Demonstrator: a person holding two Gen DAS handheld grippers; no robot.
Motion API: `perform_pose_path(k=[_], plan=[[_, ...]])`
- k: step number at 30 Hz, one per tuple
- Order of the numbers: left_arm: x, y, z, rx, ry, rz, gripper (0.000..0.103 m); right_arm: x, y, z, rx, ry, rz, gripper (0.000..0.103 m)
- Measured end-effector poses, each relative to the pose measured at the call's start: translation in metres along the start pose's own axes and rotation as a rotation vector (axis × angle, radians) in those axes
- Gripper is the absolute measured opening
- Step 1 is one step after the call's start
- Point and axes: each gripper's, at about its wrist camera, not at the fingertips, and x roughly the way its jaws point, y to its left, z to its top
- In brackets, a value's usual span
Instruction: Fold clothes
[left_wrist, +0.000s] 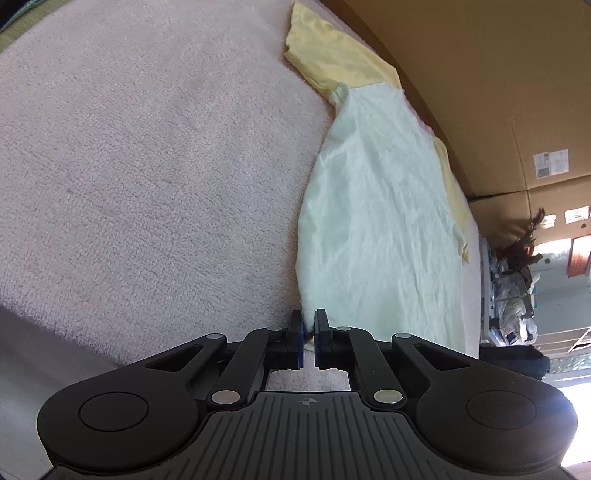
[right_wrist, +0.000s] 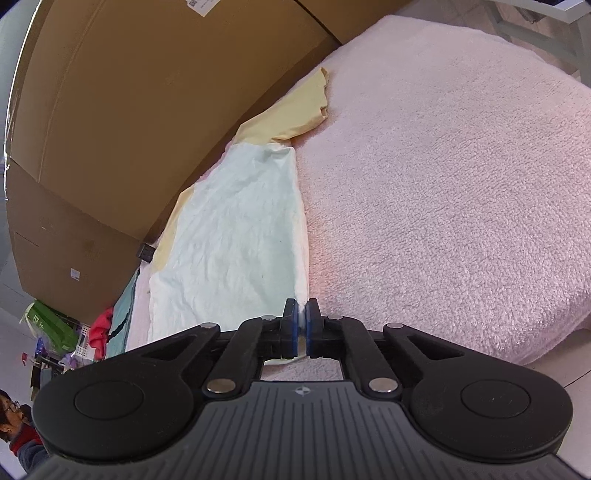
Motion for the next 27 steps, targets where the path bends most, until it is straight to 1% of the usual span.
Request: perform_pose_path(k=[4,10,13,15,16,17,18,19,20,21,22,23,24,26,27], plan=[[-0.014,-0.001,-0.007,-0.019,-0.019,-0.029,0.002,-0.014,0.003,0.002,0.046,0.003,0.090,0.004],[-0.027,0.001,-0.009,-0.055,-0.029,-0.074,0.002,-0.027,-0.004,0.007,0.122,-0.009,0.169,0.004],[-0.026,0.005,-0.005,-0.064,-0.032,-0.070,0.002,-0.027,-0.008,0.008,0.159,-0.008,0.211,0.004],[-0.020,0.007,-0.001,-0.057,-0.019,-0.048,0.002,-0.022,-0.008,0.009,0.152,-0.002,0.204,0.004],[-0.016,0.009,0.000,-0.064,-0.013,-0.030,0.006,-0.018,-0.004,0.009,0.111,0.002,0.154,0.004],[-0.013,0.012,0.001,-0.073,-0.008,-0.012,0.013,-0.015,-0.001,0.009,0.068,0.007,0.102,0.005],[-0.011,0.015,0.002,-0.083,-0.006,0.002,0.027,-0.012,0.001,0.009,0.037,0.008,0.052,0.008],[-0.010,0.018,0.004,-0.097,-0.003,0.002,0.028,-0.008,0.000,0.008,0.029,0.017,0.027,0.008],[-0.010,0.022,0.006,-0.113,0.005,-0.013,0.033,-0.005,-0.003,0.007,0.036,0.032,0.015,0.010],[-0.010,0.024,0.007,-0.125,0.011,-0.030,0.037,-0.003,-0.007,0.007,0.049,0.040,0.005,0.019],[-0.010,0.024,0.010,-0.126,0.014,-0.045,0.048,-0.003,-0.012,0.005,0.061,0.040,-0.006,0.025],[-0.010,0.022,0.011,-0.117,0.015,-0.056,0.059,-0.002,-0.014,0.004,0.073,0.036,0.012,0.027],[-0.010,0.018,0.013,-0.105,0.017,-0.062,0.062,-0.001,-0.017,0.004,0.086,0.036,0.020,0.027],[-0.007,0.012,0.018,-0.083,0.016,-0.066,0.078,0.000,-0.020,0.006,0.106,0.035,0.033,0.027],[-0.006,0.010,0.020,-0.071,0.015,-0.068,0.081,0.001,-0.020,0.006,0.110,0.035,0.041,0.030]])
